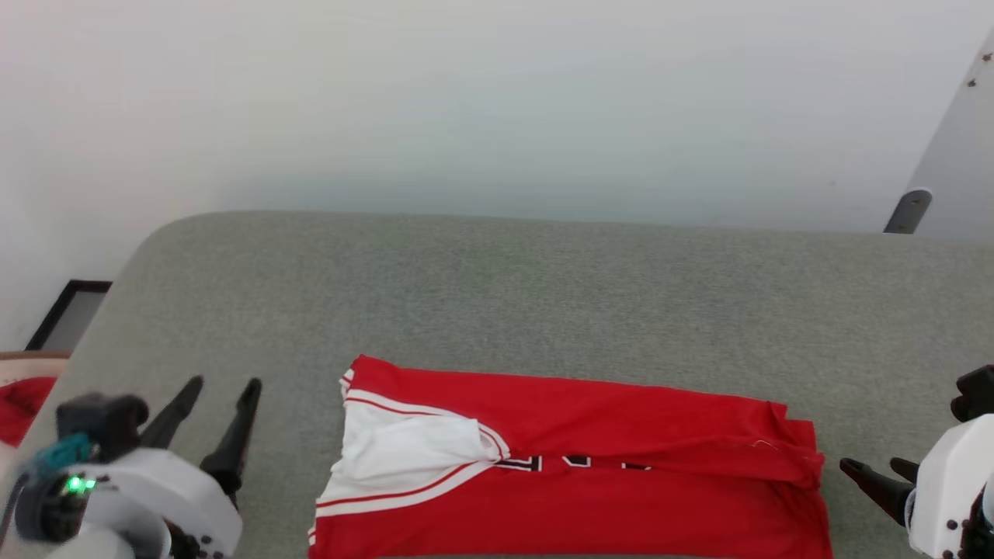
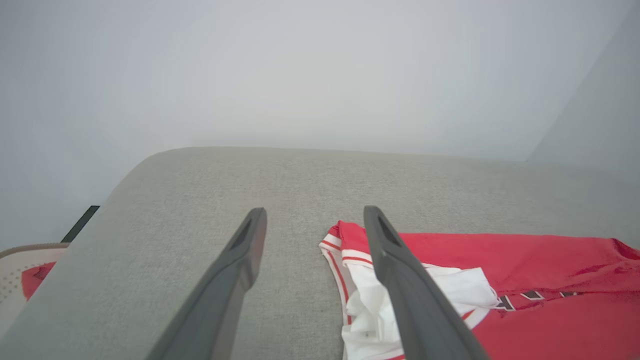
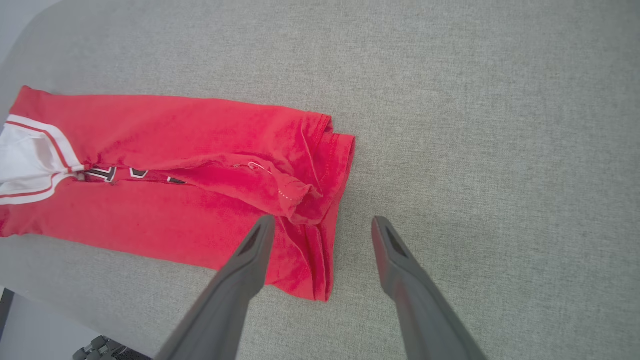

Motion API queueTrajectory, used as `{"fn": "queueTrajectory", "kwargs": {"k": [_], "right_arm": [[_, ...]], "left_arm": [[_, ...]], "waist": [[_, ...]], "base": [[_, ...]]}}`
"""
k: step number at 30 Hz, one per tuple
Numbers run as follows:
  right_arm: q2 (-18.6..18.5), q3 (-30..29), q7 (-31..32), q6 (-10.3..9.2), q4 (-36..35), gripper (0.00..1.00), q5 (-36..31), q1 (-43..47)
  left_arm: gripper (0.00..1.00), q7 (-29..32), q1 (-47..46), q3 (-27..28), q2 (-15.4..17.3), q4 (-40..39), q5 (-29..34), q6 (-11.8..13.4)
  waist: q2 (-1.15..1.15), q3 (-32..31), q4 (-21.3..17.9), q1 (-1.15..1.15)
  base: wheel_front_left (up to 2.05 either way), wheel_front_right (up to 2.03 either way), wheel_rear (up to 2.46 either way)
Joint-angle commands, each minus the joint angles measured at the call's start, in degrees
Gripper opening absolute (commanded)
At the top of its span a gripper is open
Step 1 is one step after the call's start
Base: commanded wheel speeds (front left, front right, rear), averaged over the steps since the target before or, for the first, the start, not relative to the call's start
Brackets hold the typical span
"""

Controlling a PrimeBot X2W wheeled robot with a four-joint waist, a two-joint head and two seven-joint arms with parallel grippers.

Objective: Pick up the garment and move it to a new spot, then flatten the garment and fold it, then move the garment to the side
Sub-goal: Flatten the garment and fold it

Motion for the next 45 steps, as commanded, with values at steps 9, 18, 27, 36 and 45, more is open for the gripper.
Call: {"fn": "queueTrajectory", "kwargs": {"k": [9,18,27,36,45], "right_arm": [[2.3,-3.9,3.7,-0.02,2.4,1.00,-3.1,-0.3],[3.3,-5.3,6.3,-0.02,5.4,1.00,-6.1,-2.1],[4.7,-5.6,7.7,-0.02,12.5,1.00,-9.0,-5.5],[5.0,-1.4,9.6,0.01,19.7,0.00,-5.7,-8.8],[2.6,-0.1,7.6,-0.03,20.9,0.00,-2.6,-11.3]], "left_arm": [[1.00,-0.2,15.6,19.3,-10.0,0.4,13.5,-3.4],[1.00,-0.2,21.0,28.9,-17.6,1.6,21.1,-8.0],[1.00,-0.2,20.7,34.2,-23.8,3.6,25.4,-12.7],[1.00,-0.2,19.3,37.4,-27.5,5.5,28.4,-15.7],[1.00,-0.2,20.0,40.7,-30.1,5.9,30.3,-17.5]], "waist": [[0.00,1.3,3.1,0.00],[0.00,3.3,5.9,0.00],[0.00,6.2,8.7,0.00],[0.00,8.1,10.1,0.00],[0.00,8.5,9.7,0.00]], "base": [[0.00,0.00,0.00],[0.00,0.00,0.00],[0.00,0.00,0.00],[0.00,0.00,0.00],[0.00,0.00,0.00]]}}
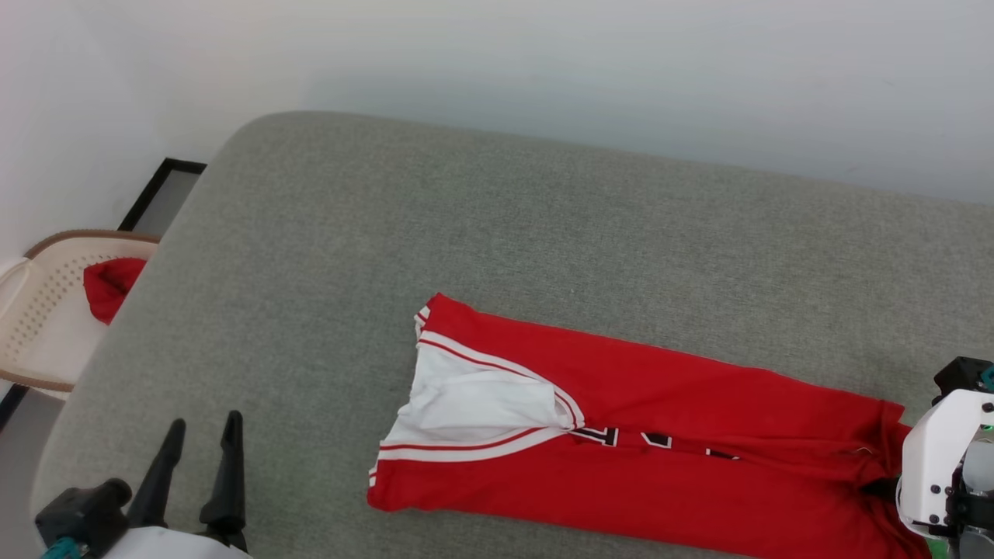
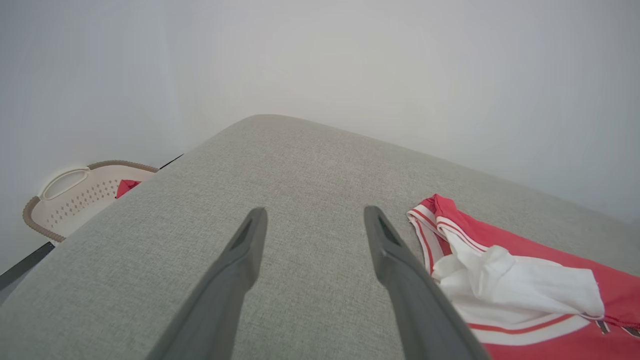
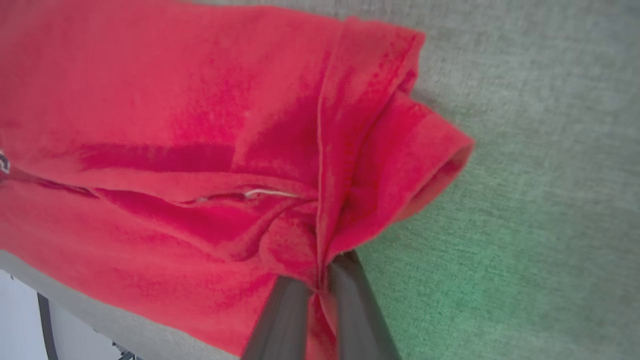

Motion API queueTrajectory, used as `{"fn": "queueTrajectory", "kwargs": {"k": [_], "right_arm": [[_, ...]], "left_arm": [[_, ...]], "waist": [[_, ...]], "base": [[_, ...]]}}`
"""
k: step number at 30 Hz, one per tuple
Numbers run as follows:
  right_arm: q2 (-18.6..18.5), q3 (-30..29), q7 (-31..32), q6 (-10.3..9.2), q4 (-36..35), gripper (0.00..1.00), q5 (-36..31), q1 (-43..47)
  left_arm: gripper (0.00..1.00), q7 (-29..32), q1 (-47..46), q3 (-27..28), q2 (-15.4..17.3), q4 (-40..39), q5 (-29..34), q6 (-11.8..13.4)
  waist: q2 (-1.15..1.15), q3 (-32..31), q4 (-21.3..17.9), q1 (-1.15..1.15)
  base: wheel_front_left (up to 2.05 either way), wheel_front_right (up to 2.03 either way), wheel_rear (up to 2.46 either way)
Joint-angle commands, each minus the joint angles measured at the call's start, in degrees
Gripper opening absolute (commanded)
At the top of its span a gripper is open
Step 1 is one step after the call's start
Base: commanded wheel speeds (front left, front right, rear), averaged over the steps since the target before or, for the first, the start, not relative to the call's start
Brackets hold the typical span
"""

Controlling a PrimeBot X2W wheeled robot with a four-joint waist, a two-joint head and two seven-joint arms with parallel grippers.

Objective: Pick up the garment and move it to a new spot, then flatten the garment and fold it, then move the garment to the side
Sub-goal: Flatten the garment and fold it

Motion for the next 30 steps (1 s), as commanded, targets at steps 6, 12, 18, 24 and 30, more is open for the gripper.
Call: {"fn": "queueTrajectory", "kwargs": {"k": [6,12,18,24,30], "right_arm": [[-1.6,0.8,-1.7,-0.04,0.7,0.00,2.1,-0.9],[-4.8,0.1,-2.7,-0.04,2.1,0.00,3.0,-1.5],[-8.5,-0.4,-4.1,-0.04,4.1,0.00,2.8,-1.8],[-10.6,0.6,-4.4,-0.04,4.9,0.00,1.9,-2.2],[-9.8,2.8,-3.0,-0.04,-0.2,0.00,6.5,-0.9]], "left_arm": [[1.00,-0.2,1.2,1.8,-0.9,0.4,1.2,-0.9],[1.00,-0.2,2.7,3.1,-1.0,-0.1,1.8,-1.2],[1.00,-0.2,3.9,3.8,-1.0,-0.6,2.2,-1.4],[1.00,-0.2,4.9,4.1,-0.8,-0.6,2.2,-1.4],[1.00,0.4,5.5,3.8,-0.8,-0.4,1.5,-1.4]], "waist": [[0.00,-0.9,-1.0,0.00],[0.00,-1.6,-2.5,0.00],[0.00,-2.0,-4.0,0.00],[0.00,-2.9,-6.2,0.00],[0.00,-4.6,-7.4,0.00]], "base": [[0.00,0.00,0.00],[0.00,0.00,0.00],[0.00,0.00,0.00],[0.00,0.00,0.00],[0.00,0.00,0.00]]}}
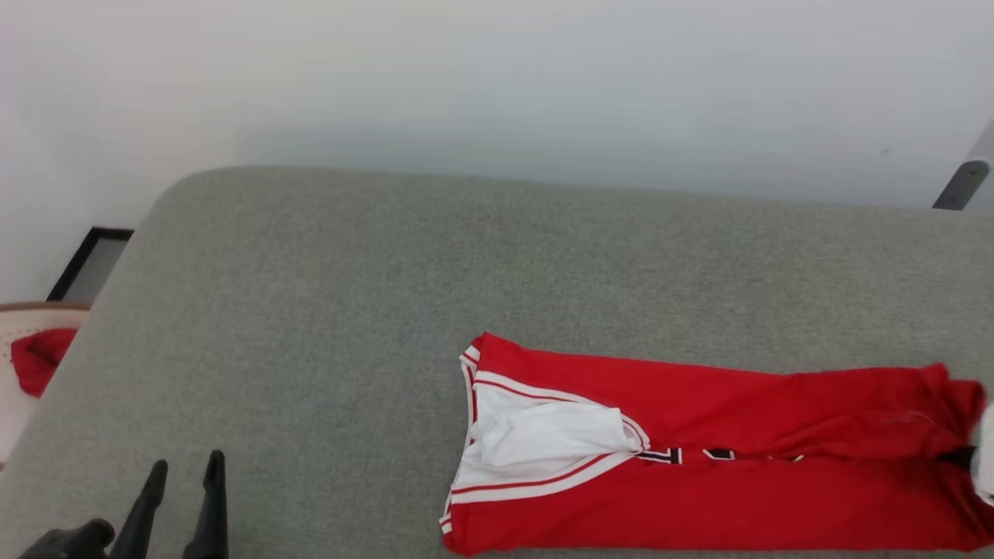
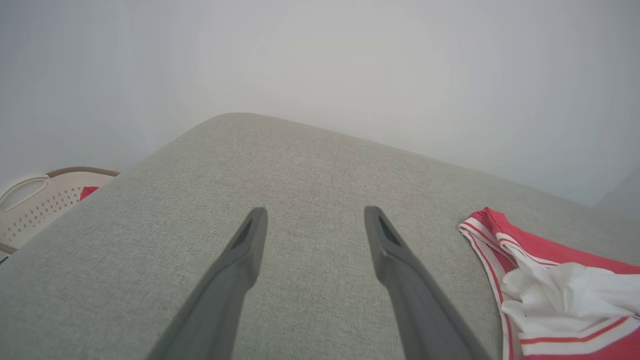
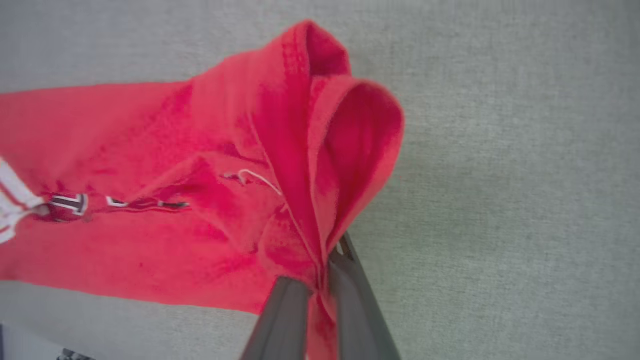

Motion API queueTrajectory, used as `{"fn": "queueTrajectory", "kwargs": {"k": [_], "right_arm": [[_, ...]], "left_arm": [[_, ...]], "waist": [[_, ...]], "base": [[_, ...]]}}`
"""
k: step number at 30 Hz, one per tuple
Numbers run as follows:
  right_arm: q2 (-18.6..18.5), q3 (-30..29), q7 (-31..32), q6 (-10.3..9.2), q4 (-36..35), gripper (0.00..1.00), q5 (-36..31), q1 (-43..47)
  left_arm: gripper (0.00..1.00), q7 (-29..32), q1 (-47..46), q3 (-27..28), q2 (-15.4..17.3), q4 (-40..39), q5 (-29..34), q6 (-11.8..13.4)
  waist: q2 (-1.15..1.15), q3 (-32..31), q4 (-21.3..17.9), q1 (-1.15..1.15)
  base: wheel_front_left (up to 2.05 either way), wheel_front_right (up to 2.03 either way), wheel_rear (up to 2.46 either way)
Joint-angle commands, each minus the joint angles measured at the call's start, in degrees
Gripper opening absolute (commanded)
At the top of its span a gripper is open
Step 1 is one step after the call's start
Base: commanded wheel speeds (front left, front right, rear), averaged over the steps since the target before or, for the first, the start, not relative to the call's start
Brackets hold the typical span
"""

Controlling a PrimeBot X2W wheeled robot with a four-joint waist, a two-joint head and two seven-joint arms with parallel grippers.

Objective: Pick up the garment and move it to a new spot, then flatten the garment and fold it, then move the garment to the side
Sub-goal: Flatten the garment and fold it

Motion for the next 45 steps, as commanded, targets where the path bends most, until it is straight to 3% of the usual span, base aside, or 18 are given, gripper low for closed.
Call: {"fn": "queueTrajectory", "kwargs": {"k": [1,7,15,22,38,39,41,42,43,44,45], "right_arm": [[1.0,0.3,0.6,-0.04,-1.2,0.00,1.9,0.9],[4.5,1.7,3.7,-0.03,-10.0,0.00,8.8,2.1],[9.9,7.5,5.8,-0.03,-17.4,0.00,10.4,-0.1],[15.1,13.2,3.7,-0.03,-14.9,0.00,9.5,-3.7],[19.9,22.3,-6.2,-0.02,1.2,0.00,5.4,-12.1],[20.1,22.9,-6.8,-0.02,2.4,0.06,5.2,-12.6],[20.2,24.3,-8.0,-0.03,4.2,0.37,5.0,-13.7],[20.4,24.7,-8.6,-0.03,4.9,0.47,5.2,-14.1],[20.6,25.2,-9.1,-0.02,5.6,0.75,5.6,-14.5],[20.9,25.7,-9.6,-0.02,6.3,0.92,5.9,-14.9],[21.1,26.3,-9.9,-0.02,6.8,1.00,6.4,-15.4]], "left_arm": [[1.00,0.2,0.7,0.0,0.1,0.1,-0.1,0.0],[1.00,0.7,1.4,-0.7,0.0,-0.1,-0.1,0.3],[1.00,1.6,0.0,-2.2,-0.6,-0.1,-0.2,0.2],[1.00,2.3,-2.2,-4.4,-1.6,0.7,0.3,-0.2],[1.00,1.6,-8.8,-9.0,-4.5,5.9,0.2,-2.3],[1.00,1.5,-9.1,-9.1,-4.6,6.3,0.1,-2.4],[1.00,1.3,-9.7,-9.2,-4.9,6.9,0.0,-2.6],[1.00,1.1,-9.8,-9.2,-4.9,7.2,0.0,-2.7],[1.00,0.9,-10.0,-9.2,-4.9,7.6,-0.1,-2.7],[1.00,0.8,-10.1,-9.2,-5.0,7.9,-0.2,-2.8],[1.00,0.8,-10.3,-9.1,-5.0,8.2,-0.3,-2.9]], "waist": [[0.00,-1.0,-0.5,0.00],[0.00,-2.8,0.2,0.00],[0.00,-3.4,3.4,0.00],[0.00,-3.1,7.6,0.00],[0.00,-0.3,14.5,0.00],[0.00,-0.2,14.6,0.00],[0.00,0.0,14.8,0.00],[0.00,0.0,14.9,0.00],[0.00,0.1,14.8,0.00],[0.00,0.1,14.7,0.00],[0.00,0.1,14.6,0.00]], "base": [[0.00,0.00,0.00],[0.00,0.00,0.00],[0.00,0.00,0.00],[0.00,0.00,0.00],[0.00,0.00,0.00],[0.00,0.00,0.00],[0.00,0.00,0.00],[0.00,0.00,0.00],[0.00,0.00,0.00],[0.00,0.00,0.00],[0.00,0.00,0.00]]}}
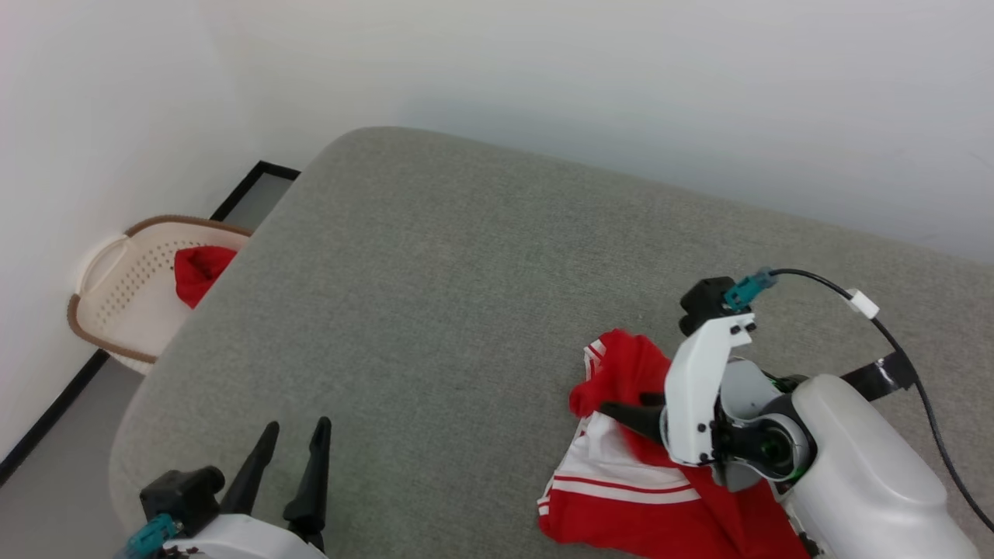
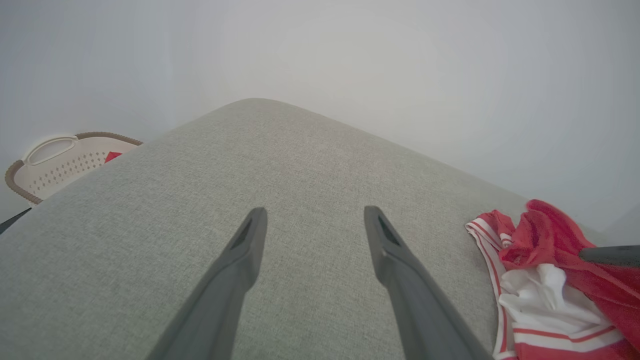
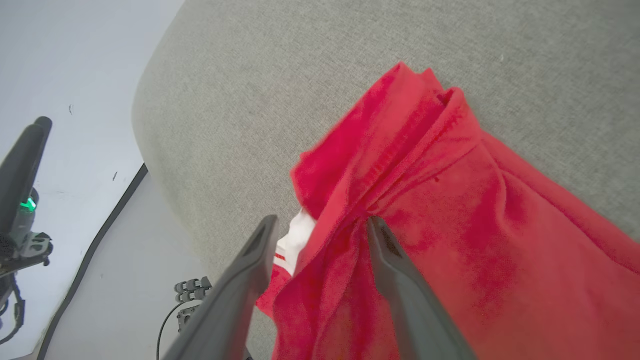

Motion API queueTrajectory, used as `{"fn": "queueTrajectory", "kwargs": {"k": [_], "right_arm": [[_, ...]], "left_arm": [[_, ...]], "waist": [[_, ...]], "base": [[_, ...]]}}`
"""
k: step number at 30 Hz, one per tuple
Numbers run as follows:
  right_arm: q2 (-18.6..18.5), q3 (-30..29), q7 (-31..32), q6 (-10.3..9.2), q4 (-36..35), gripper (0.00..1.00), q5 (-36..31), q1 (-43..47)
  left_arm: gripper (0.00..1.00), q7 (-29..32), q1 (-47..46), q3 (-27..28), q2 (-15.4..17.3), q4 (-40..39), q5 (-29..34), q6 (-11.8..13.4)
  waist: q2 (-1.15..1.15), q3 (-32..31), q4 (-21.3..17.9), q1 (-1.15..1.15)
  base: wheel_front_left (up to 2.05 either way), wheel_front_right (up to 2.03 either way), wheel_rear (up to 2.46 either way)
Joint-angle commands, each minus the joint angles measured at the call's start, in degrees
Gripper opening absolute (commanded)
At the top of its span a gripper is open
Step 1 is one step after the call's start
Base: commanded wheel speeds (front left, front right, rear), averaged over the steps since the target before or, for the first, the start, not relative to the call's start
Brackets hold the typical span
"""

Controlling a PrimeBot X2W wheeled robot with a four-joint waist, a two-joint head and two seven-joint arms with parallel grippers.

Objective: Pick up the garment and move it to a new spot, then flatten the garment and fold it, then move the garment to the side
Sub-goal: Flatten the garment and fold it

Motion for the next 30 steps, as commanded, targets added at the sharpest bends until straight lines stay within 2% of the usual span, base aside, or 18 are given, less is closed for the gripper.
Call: {"fn": "queueTrajectory", "kwargs": {"k": [1,9,16,23,30], "right_arm": [[0.3,0.4,-0.3,-0.02,0.1,1.00,0.7,-0.7],[-0.7,4.6,-1.5,-0.02,-1.9,1.00,5.7,-2.7],[-4.5,7.5,-6.5,-0.01,-7.9,1.00,7.9,-2.8],[-10.2,8.2,-16.0,-0.02,-14.5,1.00,8.7,-0.6],[-17.3,8.1,-30.3,-0.02,-19.2,1.00,4.4,1.8]], "left_arm": [[1.00,-0.3,-0.6,0.1,-0.1,0.1,-0.2,-0.3],[1.00,-0.9,-0.2,1.0,0.7,1.3,-0.4,-0.5],[1.00,-1.1,1.6,2.1,1.7,0.4,0.1,0.3],[1.00,-1.3,3.3,3.4,2.8,-2.1,0.9,1.4],[1.00,-1.4,5.6,5.0,3.8,-4.6,1.3,2.2]], "waist": [[0.00,-0.1,-0.3,0.00],[0.00,-1.1,-3.2,0.00],[0.00,-2.2,-7.8,0.00],[0.00,-3.2,-13.0,0.00],[0.00,-3.5,-18.2,0.00]], "base": [[0.00,0.00,0.00],[0.00,0.00,0.00],[0.00,0.00,0.00],[0.00,0.00,0.00],[0.00,0.00,0.00]]}}
